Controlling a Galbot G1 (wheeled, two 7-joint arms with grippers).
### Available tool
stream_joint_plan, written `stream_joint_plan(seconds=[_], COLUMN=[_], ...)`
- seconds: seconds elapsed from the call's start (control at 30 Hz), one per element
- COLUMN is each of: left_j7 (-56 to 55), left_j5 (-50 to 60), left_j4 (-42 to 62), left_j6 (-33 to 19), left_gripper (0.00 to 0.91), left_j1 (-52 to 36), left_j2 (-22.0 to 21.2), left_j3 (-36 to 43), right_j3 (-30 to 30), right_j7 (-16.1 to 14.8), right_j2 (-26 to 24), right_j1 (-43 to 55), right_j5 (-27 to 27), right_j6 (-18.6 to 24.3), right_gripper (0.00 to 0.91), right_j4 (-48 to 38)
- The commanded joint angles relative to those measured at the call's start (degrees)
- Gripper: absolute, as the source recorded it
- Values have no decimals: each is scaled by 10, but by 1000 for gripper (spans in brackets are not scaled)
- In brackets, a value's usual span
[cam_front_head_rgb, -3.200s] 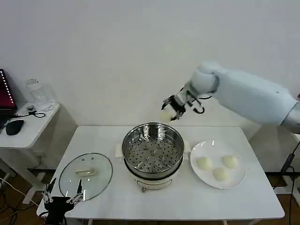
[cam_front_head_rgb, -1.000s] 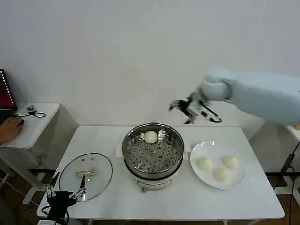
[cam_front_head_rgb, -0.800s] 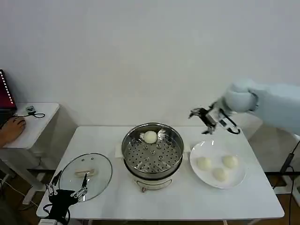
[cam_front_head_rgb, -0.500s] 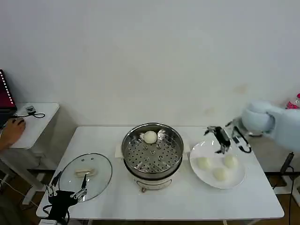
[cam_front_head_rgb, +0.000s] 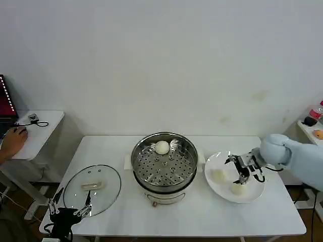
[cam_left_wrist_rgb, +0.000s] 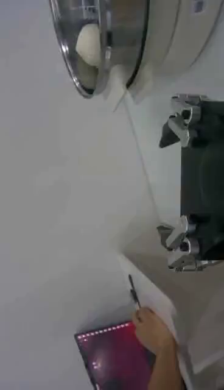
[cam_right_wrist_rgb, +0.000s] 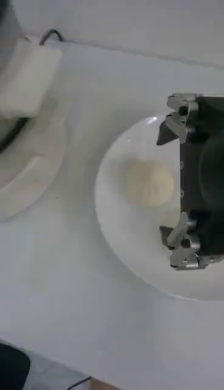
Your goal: Take steamed baozi put them in steamer then cover it.
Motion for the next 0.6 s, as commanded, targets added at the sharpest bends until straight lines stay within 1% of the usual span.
stream_joint_plan(seconds=[0.03, 0.2, 0.33, 0.57, 0.6], left_j7=[0, 0, 0, 0, 0], left_j5=[1, 2, 2, 2, 2], left_j4=[3, 4, 7, 11, 11], left_j6=[0, 0, 0, 0, 0], left_gripper=[907, 907, 907, 907, 907], left_j1=[1, 1, 0, -2, -2], left_j2=[-3, -3, -3, -4, -4], left_j3=[0, -3, -5, -5, -5], right_j3=[73, 96, 101, 105, 105], right_j7=[8, 7, 13, 17, 16], right_j2=[32, 73, 100, 126, 128], right_j1=[-100, -125, -134, -136, -136], right_j5=[-25, -23, -23, -25, -25], right_j6=[-21, -17, -11, -11, -11], right_gripper=[907, 907, 907, 907, 887], right_j4=[-67, -114, -142, -161, -164])
